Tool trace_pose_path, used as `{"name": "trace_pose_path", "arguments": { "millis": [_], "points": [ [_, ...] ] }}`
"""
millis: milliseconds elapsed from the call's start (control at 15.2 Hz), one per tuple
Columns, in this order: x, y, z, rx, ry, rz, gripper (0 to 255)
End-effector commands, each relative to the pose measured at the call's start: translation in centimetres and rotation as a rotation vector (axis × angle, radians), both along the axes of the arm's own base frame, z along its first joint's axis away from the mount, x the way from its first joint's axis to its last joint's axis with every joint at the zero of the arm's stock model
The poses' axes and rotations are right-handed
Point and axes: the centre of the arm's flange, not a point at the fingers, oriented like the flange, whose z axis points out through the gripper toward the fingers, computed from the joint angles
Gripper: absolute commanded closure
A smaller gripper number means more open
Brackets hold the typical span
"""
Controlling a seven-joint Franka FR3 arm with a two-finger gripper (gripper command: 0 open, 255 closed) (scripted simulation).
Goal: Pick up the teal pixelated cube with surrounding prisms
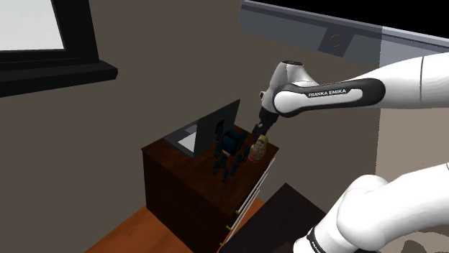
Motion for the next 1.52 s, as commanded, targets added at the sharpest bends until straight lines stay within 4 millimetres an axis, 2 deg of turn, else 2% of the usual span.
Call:
{"name": "trace_pose_path", "arguments": {
  "millis": [0,396,924,1056,1122,1452],
  "points": [
    [1.3,-1.0,-2.2,0.008,-0.007,0.011,0],
    [5.4,-3.0,-8.8,0.033,-0.018,0.044,0],
    [5.6,-3.0,-13.0,0.034,-0.018,0.045,0],
    [5.6,-3.0,-13.0,0.034,-0.018,0.045,0],
    [5.6,-3.0,-13.0,0.034,-0.018,0.045,255],
    [5.6,-3.0,-13.0,0.034,-0.018,0.045,255]
  ]
}}
